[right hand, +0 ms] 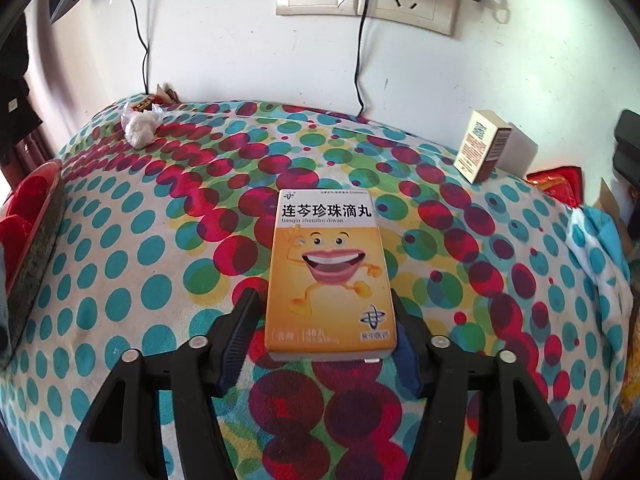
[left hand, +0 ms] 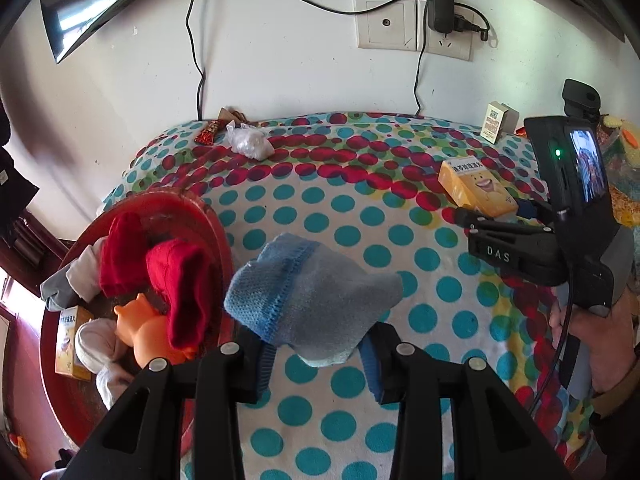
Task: Organize objects
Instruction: 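Carry the blue cloth into the red tray and open the left gripper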
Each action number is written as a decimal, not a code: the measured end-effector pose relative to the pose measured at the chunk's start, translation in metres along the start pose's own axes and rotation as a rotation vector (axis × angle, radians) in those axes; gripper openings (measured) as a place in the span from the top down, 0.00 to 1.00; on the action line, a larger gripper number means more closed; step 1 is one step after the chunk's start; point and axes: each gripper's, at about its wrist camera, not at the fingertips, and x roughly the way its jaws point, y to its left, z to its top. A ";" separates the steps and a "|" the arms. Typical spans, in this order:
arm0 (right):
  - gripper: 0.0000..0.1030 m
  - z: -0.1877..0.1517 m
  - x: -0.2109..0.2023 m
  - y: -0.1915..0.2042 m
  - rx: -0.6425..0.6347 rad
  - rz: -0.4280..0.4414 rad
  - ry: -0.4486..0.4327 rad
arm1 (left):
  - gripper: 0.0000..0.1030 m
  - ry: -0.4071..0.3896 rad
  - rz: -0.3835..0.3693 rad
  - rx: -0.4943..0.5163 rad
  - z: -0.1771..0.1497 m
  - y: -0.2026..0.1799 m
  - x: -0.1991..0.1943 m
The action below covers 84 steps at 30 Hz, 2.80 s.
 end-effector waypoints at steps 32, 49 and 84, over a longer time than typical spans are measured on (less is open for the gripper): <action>0.52 -0.037 -0.034 0.003 0.106 -0.037 -0.010 | 0.63 -0.019 -0.009 0.000 -0.047 0.015 -0.018; 0.51 -0.037 -0.032 0.006 0.107 -0.054 -0.006 | 0.63 -0.060 -0.160 -0.072 -0.044 0.068 -0.047; 0.49 -0.038 -0.031 0.008 0.125 -0.077 -0.004 | 0.63 0.064 0.125 -0.218 -0.028 0.245 0.017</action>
